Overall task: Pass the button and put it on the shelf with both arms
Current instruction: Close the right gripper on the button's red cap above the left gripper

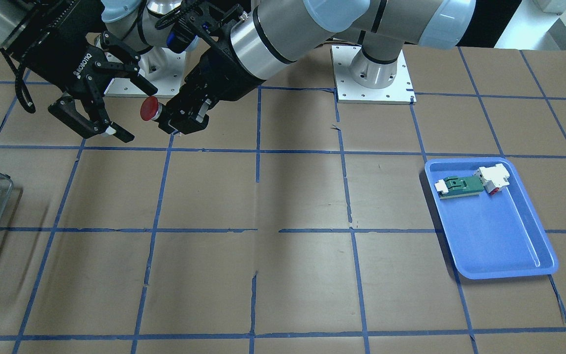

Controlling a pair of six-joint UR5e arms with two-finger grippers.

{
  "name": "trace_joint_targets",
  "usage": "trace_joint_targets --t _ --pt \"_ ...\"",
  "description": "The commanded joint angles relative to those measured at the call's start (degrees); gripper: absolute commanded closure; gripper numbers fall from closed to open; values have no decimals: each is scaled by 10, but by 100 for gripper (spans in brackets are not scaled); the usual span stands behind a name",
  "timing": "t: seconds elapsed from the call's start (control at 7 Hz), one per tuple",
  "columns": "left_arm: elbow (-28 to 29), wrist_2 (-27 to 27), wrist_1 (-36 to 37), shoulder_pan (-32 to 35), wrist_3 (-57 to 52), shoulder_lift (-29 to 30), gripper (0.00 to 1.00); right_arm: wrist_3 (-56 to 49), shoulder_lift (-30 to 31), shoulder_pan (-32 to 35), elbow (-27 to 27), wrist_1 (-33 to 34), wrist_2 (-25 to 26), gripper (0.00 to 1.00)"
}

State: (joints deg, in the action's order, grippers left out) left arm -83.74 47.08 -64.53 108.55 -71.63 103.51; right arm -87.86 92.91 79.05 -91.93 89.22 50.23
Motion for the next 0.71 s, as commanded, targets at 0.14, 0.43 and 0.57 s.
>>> trace_joint_targets --t 0.14,0.43,0.57 --pt "0 -2 1 -1 0 -5 100 6 16 1 3 -7 -9 0" --pt "0 -9 1 -2 -2 -6 100 14 18 1 2 -5 -10 9" --pt "-2 -9 1 -2 -1 -7 100 21 18 1 -1 -6 -10 9"
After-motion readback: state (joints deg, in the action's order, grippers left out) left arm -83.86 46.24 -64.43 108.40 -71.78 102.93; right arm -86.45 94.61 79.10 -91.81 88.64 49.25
